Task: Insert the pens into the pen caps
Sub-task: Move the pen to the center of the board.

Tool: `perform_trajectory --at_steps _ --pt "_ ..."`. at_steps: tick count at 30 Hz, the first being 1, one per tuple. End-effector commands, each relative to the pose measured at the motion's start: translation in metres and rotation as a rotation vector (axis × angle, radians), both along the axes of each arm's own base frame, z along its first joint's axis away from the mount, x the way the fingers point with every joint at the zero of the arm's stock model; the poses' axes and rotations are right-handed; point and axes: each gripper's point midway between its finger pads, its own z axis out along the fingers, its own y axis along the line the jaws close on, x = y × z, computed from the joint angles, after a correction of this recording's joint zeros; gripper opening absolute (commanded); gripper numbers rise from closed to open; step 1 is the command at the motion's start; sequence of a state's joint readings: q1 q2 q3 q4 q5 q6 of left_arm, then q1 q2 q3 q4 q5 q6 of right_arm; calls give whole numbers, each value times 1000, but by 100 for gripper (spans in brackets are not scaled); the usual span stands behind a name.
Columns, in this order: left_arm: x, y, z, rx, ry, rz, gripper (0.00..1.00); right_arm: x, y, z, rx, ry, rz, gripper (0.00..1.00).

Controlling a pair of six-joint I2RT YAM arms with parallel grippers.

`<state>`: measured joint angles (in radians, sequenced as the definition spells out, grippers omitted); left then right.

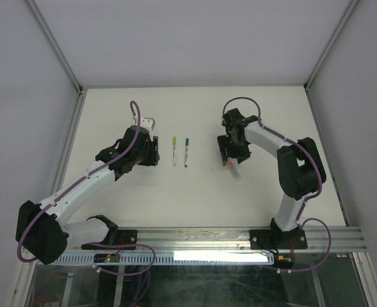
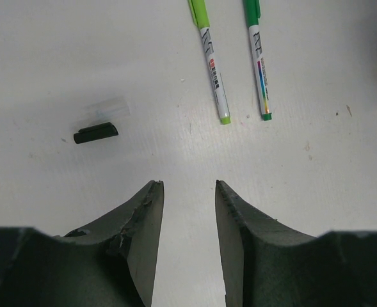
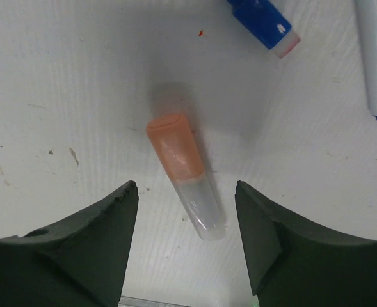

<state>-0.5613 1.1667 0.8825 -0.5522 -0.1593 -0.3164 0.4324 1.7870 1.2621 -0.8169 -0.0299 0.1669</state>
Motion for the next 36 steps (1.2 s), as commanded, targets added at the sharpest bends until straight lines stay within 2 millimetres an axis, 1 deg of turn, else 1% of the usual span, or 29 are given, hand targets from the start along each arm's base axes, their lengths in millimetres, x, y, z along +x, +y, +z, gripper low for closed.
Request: perform_trajectory --at_steps 1,3,5,8,9,12,17,19,21,26,29,32,34,35,36 --pt "15 0 19 -12 -84 16 39 -4 -5 -9 -55 19 23 64" --pt "15 1 19 -10 -84 19 39 -7 -2 -14 -49 38 32 61" --pt "16 0 18 -9 -83 18 39 -11 2 -19 -40 59 44 57" --pt "16 0 18 -10 -81 17 39 -14 9 -23 -38 64 48 45" --pt "16 1 18 -8 -82 18 39 -12 14 -22 -34 54 47 41" --pt "16 1 18 -6 -82 18 39 -5 27 -18 -20 21 30 35" --pt "17 3 19 -2 -87 27 39 16 54 -13 8 -15 -17 28" --pt "17 4 19 2 -91 32 39 26 67 -14 13 -26 -35 28" --pt "18 5 19 5 -92 38 39 39 76 -14 10 -42 -63 28" --pt "18 6 18 8 -90 40 39 68 92 -19 11 -64 -113 30" --pt "19 6 18 7 -90 42 39 84 100 -17 19 -91 -149 32" --pt "19 7 18 7 -89 43 38 92 104 -17 15 -99 -164 35" --pt "19 7 18 7 -89 47 39 95 106 -15 22 -102 -165 42" --pt "19 7 17 7 -88 47 39 96 107 -11 28 -108 -165 44" --pt "19 8 18 7 -89 49 39 97 107 -4 37 -124 -162 45"
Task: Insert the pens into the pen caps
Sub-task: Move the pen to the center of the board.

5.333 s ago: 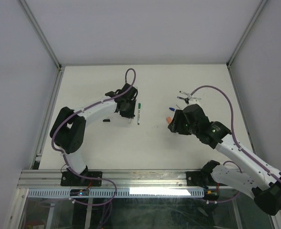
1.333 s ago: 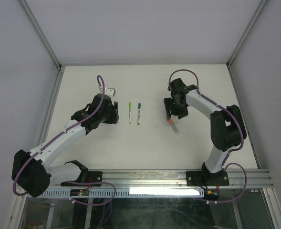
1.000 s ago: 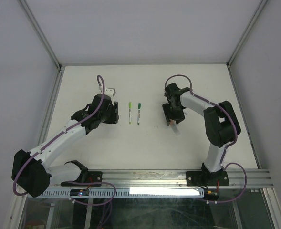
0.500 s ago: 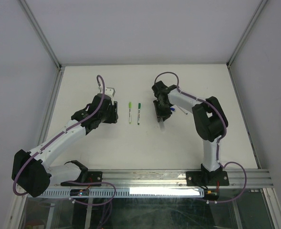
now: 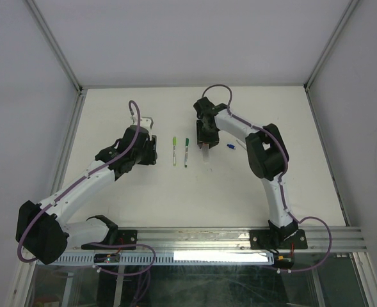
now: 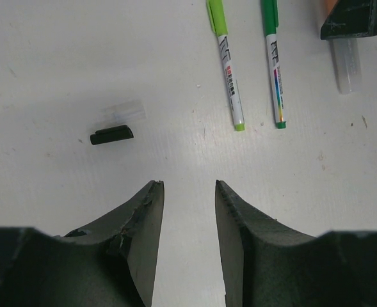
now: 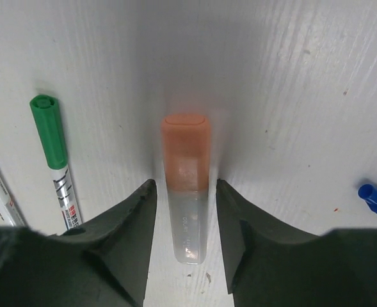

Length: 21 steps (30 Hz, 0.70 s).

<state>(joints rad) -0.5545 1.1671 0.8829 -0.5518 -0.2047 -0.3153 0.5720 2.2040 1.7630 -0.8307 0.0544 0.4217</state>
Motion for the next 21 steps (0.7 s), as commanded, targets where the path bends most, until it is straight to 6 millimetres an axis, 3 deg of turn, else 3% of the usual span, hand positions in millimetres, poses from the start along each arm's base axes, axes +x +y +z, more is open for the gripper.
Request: perform_trajectory --at_steps 1,6,11,14,18,21 --pt "14 -1 17 -20 -72 9 39 14 3 27 19 -74 -24 48" --pt "14 -1 19 -23 -76 8 39 28 -15 82 -3 -227 35 54" --pt "13 -1 20 -28 -79 5 39 55 -72 121 -92 -395 20 54" --pt "13 -2 20 -31 -77 1 39 76 -109 132 -118 -499 -12 54" --pt "13 -2 18 -27 -70 -1 39 96 -139 121 -101 -518 47 54" --pt "13 -2 16 -24 -65 1 39 111 -159 114 -64 -437 80 54"
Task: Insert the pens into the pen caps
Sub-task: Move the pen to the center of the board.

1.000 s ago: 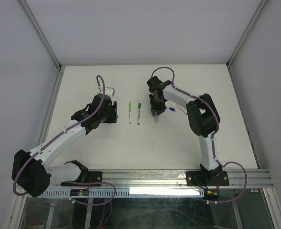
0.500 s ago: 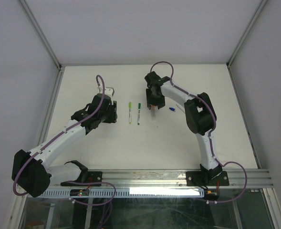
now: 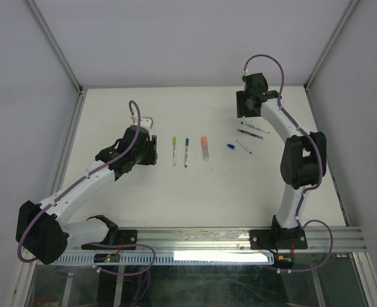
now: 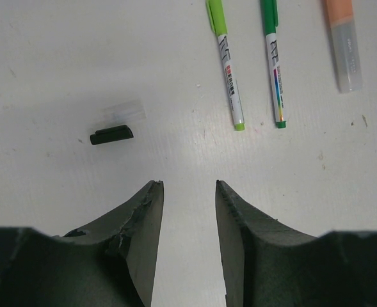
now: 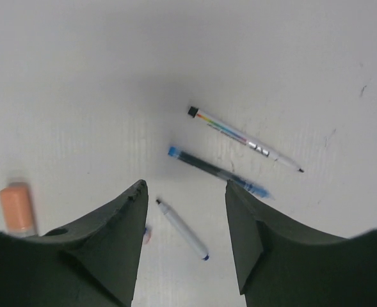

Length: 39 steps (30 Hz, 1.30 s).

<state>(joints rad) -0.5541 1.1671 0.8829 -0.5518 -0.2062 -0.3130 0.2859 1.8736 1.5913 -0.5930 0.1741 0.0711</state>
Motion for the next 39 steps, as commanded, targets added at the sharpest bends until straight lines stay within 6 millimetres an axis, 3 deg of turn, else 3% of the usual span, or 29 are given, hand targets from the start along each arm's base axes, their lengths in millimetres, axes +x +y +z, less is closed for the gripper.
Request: perform_trajectory --at_steps 1,5,12,22,34,39 --pt "14 -3 15 -26 -63 1 39 31 -19 -6 31 55 126 54" --pt "14 -3 11 -20 -50 -3 39 46 -41 -30 94 164 181 54" --pt "16 -3 7 -14 -35 -5 39 62 -62 -59 3 212 257 53" --pt "19 -2 3 -17 -17 -4 39 48 -57 -81 33 275 341 51" --pt "20 -3 -2 -18 0 -10 38 43 -76 -100 -57 333 292 48" --pt "20 -3 -3 -17 5 -11 38 36 -71 -105 -31 353 306 44"
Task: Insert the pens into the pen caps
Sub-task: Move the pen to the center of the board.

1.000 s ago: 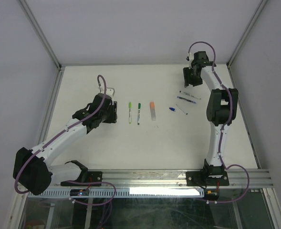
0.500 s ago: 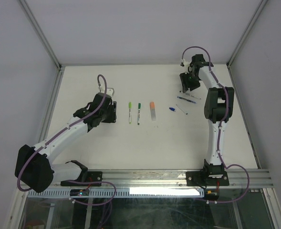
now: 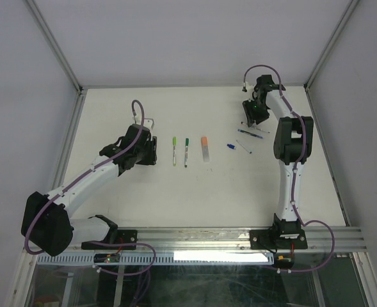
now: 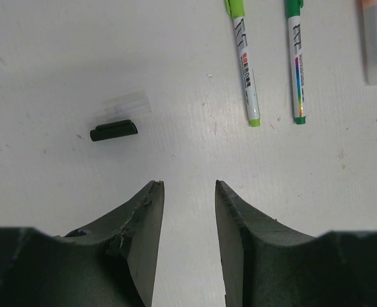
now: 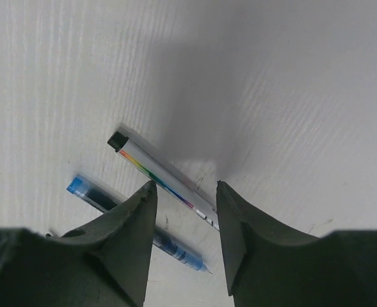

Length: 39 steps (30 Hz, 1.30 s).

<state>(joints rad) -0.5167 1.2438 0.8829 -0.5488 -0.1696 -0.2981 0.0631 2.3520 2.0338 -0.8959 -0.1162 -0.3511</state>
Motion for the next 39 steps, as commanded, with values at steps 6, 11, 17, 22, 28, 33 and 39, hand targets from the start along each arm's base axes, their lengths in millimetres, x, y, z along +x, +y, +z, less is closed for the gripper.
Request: perform_trajectory --at_steps 6,11,17,22,28,33,39 --pt "16 -7 19 -44 -65 -14 38 -10 -4 -12 -20 45 1 39" --pt "16 -7 18 -41 -62 -13 38 -5 -19 -15 -97 24 -56 31" --pt "16 -7 17 -42 -56 -14 38 0 -40 -13 -191 -4 -145 21" --pt "16 -7 17 -45 -54 -14 38 -4 -63 -10 -264 -15 -239 17" --pt "16 -9 17 -50 -53 -19 38 -22 -84 -4 -323 13 -311 16" --pt "16 -10 18 -57 -51 -25 37 -40 -74 -1 -255 33 -318 15" --pt "14 -11 17 -62 -46 -33 37 -58 -58 -1 -165 54 -307 16"
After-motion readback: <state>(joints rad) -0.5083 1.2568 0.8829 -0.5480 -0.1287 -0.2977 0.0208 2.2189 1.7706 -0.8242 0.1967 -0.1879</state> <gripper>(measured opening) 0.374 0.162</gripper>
